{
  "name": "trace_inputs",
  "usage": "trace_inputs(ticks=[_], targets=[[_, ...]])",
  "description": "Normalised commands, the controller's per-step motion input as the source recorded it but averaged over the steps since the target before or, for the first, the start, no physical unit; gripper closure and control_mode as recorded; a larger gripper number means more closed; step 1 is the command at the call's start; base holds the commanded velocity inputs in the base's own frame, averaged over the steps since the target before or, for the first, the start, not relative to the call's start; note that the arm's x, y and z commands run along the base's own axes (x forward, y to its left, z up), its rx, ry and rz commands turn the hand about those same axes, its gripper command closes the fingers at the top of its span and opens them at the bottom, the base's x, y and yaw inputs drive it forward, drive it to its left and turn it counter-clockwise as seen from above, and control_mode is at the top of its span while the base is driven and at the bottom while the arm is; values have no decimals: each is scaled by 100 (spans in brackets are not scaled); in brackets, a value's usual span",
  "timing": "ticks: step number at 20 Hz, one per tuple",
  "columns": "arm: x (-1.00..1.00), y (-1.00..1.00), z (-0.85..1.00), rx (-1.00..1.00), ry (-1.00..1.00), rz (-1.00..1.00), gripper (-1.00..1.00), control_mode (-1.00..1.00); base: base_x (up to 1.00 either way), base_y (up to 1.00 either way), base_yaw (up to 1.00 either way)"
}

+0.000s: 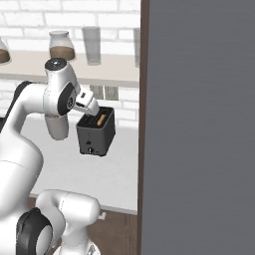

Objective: Start the toaster. Once the lever pops up, take the bread to the plate on the dining counter.

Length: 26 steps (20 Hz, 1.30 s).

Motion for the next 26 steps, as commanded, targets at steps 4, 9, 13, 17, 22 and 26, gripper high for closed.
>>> trace_inputs(ticks=[4,9,13,17,22,26], targets=[[0,0,0,0,0,0,-100,-100,0,0,0],[0,0,0,0,0,0,-100,-100,0,0,0],[0,0,0,0,0,0,-100,-100,0,0,0],[0,0,0,0,0,0,-100,-100,0,0,0],[0,0,0,0,0,0,-100,-100,0,0,0],[0,0,0,0,0,0,-100,-100,0,0,0]])
